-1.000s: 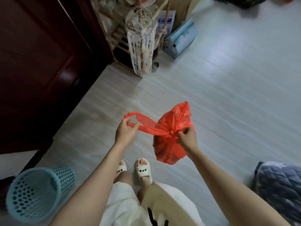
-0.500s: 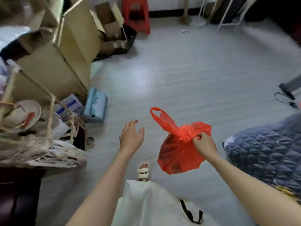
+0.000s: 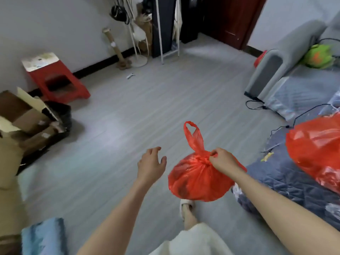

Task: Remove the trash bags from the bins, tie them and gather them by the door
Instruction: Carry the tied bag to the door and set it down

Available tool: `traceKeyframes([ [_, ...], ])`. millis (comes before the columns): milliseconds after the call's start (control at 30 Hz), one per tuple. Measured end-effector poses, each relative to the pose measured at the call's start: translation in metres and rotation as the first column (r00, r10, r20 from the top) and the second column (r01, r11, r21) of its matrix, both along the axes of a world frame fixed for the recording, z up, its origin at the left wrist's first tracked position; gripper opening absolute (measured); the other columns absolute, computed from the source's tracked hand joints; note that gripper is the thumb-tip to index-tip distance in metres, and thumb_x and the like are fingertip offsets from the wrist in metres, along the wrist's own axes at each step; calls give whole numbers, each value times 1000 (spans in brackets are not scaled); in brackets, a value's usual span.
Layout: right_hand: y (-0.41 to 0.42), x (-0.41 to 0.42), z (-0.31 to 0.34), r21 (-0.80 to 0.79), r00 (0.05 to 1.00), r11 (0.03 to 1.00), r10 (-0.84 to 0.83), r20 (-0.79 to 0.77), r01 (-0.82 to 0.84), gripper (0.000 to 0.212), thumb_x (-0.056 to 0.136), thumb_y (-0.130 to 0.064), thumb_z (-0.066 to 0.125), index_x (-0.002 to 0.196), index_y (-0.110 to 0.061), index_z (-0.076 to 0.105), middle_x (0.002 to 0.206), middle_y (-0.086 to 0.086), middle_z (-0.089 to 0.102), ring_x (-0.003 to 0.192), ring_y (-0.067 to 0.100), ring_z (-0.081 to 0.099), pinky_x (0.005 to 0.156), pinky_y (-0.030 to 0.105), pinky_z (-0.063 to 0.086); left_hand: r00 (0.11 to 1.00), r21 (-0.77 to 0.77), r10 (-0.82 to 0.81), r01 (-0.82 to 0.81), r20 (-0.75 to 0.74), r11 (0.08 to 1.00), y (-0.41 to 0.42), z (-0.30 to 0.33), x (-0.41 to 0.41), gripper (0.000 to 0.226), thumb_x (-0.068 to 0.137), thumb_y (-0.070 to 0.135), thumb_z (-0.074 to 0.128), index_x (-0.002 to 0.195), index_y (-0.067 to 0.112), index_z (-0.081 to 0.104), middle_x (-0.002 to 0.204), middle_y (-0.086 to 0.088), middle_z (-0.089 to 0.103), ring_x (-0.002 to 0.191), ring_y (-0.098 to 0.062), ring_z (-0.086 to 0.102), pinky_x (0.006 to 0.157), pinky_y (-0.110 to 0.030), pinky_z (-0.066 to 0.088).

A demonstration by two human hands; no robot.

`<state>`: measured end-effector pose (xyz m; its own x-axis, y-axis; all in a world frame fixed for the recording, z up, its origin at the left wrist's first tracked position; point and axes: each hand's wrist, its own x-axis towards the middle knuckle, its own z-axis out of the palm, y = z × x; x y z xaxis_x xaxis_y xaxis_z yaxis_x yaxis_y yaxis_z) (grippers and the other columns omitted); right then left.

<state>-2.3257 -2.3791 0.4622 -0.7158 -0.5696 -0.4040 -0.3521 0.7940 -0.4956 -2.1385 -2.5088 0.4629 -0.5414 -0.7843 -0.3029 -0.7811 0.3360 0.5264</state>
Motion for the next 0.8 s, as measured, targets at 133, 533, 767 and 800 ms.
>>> traceKeyframes([
  [133, -80, -109, -6, 161, 998, 985, 57, 36, -62, 19, 81, -17, 49, 87, -7, 65, 102, 19, 69, 102, 35, 61, 81, 31, 46, 999, -1, -21, 21, 29, 1000, -83, 3, -115, 46, 93, 31, 44, 137, 17, 37, 143, -7, 39, 130, -26, 40, 106, -42, 34],
  [533, -297, -395, 19, 21, 929, 952, -304, 214, 306, 23, 77, -5, 53, 55, -12, 53, 51, 7, 56, 46, 19, 56, 49, 23, 41, 989, -97, -142, 146, 51, 985, -320, 18, -395, 46, 93, 31, 45, 137, 18, 38, 144, -6, 41, 131, -26, 40, 106, -42, 33],
  [767, -426, -573, 18, -85, 849, 859, -475, 231, 504, 21, 75, -6, 51, 57, -14, 58, 51, 1, 58, 44, 23, 59, 49, 23, 45, 944, -123, -325, 330, 62, 936, -480, 9, -602, 49, 94, 33, 42, 140, 19, 33, 145, -4, 38, 133, -25, 37, 107, -38, 29],
  [800, -440, -594, 23, -99, 834, 841, -499, 237, 532, 22, 76, -6, 51, 57, -14, 58, 52, 2, 57, 42, 22, 59, 47, 22, 45, 939, -137, -341, 345, 52, 929, -496, 13, -627, 49, 94, 33, 42, 140, 19, 33, 146, -3, 38, 133, -25, 36, 108, -38, 28],
])
